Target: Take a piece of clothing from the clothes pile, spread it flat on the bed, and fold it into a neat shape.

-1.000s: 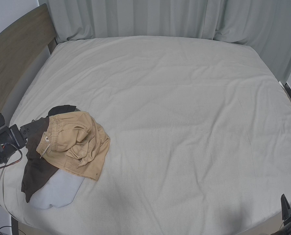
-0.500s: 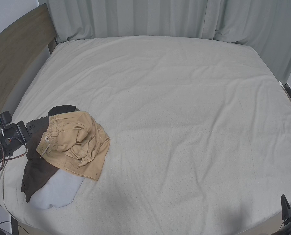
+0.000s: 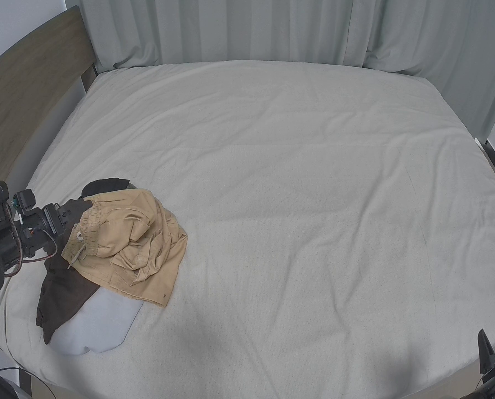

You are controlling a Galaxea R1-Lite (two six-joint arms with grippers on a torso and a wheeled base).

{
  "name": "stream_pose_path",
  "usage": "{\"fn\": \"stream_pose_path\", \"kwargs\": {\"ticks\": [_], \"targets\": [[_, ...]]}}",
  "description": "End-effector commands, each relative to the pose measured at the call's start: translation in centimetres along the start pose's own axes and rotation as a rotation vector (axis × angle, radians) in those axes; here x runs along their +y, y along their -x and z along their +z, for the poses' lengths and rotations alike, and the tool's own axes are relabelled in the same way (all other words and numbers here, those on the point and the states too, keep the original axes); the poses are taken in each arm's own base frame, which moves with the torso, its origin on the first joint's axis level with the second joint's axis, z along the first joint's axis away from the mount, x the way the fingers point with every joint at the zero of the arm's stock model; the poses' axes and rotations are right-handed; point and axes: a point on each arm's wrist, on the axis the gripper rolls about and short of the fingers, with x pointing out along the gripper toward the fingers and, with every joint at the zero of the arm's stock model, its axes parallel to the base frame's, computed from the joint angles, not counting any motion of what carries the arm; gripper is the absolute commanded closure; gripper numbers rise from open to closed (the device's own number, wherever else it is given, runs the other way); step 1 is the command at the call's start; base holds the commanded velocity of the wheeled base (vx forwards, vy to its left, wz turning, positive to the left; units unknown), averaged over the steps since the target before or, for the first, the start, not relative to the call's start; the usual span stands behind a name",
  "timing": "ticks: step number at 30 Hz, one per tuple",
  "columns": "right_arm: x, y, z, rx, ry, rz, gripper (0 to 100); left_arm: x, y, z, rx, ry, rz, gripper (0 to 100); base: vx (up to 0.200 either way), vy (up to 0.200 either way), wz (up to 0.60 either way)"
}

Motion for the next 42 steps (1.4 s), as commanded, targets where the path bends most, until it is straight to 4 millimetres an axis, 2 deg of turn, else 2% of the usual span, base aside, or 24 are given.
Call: {"fn": "stream_pose_path", "kwargs": {"ticks": [1,6,23,37,42], "targets": [[0.0,0.0,-0.5,0.001,0.000,0.001,0,2.1,-2.3,-0.8,0.035,0.026,0.017,0,0.000,0.000,0.00],[0.0,0.0,-0.5,0.001,0.000,0.001,0,3.4,-3.9,-1.2,0.041,0.032,0.019,0,0.000,0.000,0.00],[0.0,0.0,-0.5,0.001,0.000,0.001,0,6.1,-7.1,-1.5,0.052,0.046,0.029,0,0.000,0.000,0.00],[0.0,0.0,-0.5,0.001,0.000,0.001,0,6.0,-8.0,-1.7,0.078,0.076,-0.036,0,0.000,0.000,0.00],[0.0,0.0,-0.5,0.001,0.000,0.001,0,5.2,-7.9,-1.3,0.089,0.147,-0.108,0,0.000,0.000,0.00]]}}
